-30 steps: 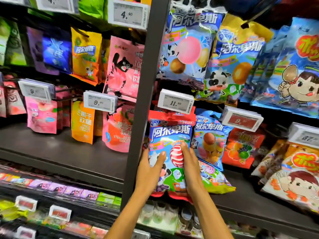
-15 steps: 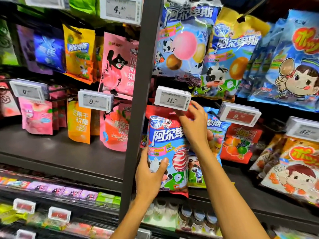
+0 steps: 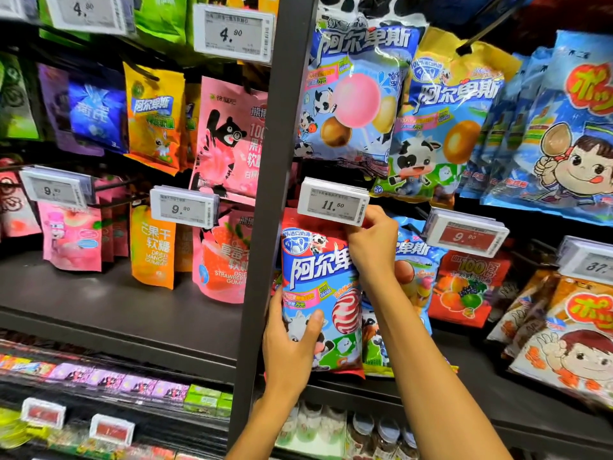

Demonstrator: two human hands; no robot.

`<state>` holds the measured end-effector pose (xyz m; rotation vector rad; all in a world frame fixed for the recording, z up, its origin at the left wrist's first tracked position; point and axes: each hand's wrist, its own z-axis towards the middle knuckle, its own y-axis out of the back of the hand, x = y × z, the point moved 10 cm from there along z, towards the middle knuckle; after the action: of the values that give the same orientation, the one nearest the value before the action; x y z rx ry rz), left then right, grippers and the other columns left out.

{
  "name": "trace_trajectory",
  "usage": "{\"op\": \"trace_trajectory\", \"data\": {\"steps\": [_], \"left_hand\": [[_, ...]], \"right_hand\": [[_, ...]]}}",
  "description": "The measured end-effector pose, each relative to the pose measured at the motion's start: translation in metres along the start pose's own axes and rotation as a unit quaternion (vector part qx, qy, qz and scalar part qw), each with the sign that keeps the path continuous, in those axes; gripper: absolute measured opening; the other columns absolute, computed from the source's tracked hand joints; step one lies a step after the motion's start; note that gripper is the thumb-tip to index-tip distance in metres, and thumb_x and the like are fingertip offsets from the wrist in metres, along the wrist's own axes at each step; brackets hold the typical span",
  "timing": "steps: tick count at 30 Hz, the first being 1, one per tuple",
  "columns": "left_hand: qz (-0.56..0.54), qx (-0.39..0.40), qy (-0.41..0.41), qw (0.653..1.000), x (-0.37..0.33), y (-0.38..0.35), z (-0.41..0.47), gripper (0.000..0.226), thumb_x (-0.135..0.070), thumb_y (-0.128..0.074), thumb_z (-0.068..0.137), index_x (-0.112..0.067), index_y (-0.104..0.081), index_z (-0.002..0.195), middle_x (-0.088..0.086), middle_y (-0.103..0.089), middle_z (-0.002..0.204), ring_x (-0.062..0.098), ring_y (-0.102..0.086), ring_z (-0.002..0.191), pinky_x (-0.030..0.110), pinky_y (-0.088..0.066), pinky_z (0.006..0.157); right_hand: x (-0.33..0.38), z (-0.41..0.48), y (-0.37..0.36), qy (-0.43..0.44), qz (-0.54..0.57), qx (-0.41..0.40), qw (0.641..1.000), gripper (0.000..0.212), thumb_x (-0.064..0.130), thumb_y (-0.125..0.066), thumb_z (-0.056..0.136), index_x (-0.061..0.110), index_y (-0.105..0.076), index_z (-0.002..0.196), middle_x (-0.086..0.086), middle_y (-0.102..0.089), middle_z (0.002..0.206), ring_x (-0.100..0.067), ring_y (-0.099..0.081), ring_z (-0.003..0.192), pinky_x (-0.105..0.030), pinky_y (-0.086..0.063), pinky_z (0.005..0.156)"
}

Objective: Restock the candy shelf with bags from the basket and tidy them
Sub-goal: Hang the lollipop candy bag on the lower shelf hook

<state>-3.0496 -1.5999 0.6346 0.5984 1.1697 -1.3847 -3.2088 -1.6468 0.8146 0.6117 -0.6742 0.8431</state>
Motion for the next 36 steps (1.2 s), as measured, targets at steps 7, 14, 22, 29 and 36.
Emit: {"op": "trace_trajectory", "data": {"steps": [7, 14, 22, 29, 36], "left_hand": [[0.054, 0.016, 0.027, 0.998, 0.005, -0.007, 0.012, 0.064, -0.06, -0.065, 0.077, -0.034, -0.046, 0.132, -0.008, -0.067, 0.117, 0.008, -0.068, 0.1, 0.031, -0.06, 0.076], [0.119, -0.017, 0.026, 0.992, 0.009, -0.005, 0.022, 0.038, -0.034, -0.065, 0.088, -0.045, -0.048, 0.119, -0.012, -0.066, 0.11, 0.007, -0.067, 0.097, 0.042, -0.057, 0.084], [0.18, -0.077, -0.023, 0.98, -0.002, 0.002, 0.023, 0.062, -0.029, -0.058, 0.086, -0.038, -0.032, 0.142, -0.004, -0.059, 0.13, 0.015, -0.06, 0.108, 0.037, -0.051, 0.09], [0.256, -0.098, -0.073, 0.959, 0.003, 0.002, 0.031, 0.073, -0.029, -0.047, 0.082, -0.024, -0.026, 0.152, 0.011, -0.048, 0.142, 0.014, -0.038, 0.119, 0.037, -0.039, 0.096], [0.264, -0.077, -0.092, 0.957, 0.007, 0.001, 0.031, 0.072, -0.031, -0.045, 0.083, -0.021, -0.024, 0.152, 0.008, -0.045, 0.143, 0.013, -0.039, 0.121, 0.02, -0.029, 0.092]], "right_hand": [[-0.033, 0.013, -0.013, -0.077, 0.005, 0.004, 0.997, 0.015, 0.009, -0.07, 0.085, 0.016, -0.076, 0.097, -0.003, -0.07, 0.107, -0.024, -0.066, 0.096, -0.044, -0.057, 0.081], [-0.031, 0.007, -0.013, -0.019, 0.016, -0.002, 1.0, 0.029, 0.01, -0.068, 0.085, 0.024, -0.067, 0.11, -0.002, -0.058, 0.115, -0.017, -0.057, 0.108, -0.036, -0.049, 0.095], [-0.055, -0.068, -0.011, 0.043, 0.031, 0.0, 0.999, 0.041, 0.038, -0.048, 0.1, 0.042, -0.044, 0.141, 0.024, -0.004, 0.16, 0.007, -0.009, 0.146, -0.022, -0.024, 0.114], [-0.055, -0.077, -0.018, 0.064, 0.039, -0.015, 0.997, 0.049, 0.02, -0.051, 0.101, 0.021, -0.039, 0.148, 0.001, -0.003, 0.163, 0.034, -0.016, 0.125, 0.01, -0.023, 0.087], [-0.063, -0.078, -0.019, 0.059, 0.05, -0.001, 0.997, 0.049, 0.029, -0.051, 0.1, 0.032, -0.038, 0.148, 0.015, 0.002, 0.163, 0.014, -0.005, 0.143, 0.004, -0.018, 0.101]]}}
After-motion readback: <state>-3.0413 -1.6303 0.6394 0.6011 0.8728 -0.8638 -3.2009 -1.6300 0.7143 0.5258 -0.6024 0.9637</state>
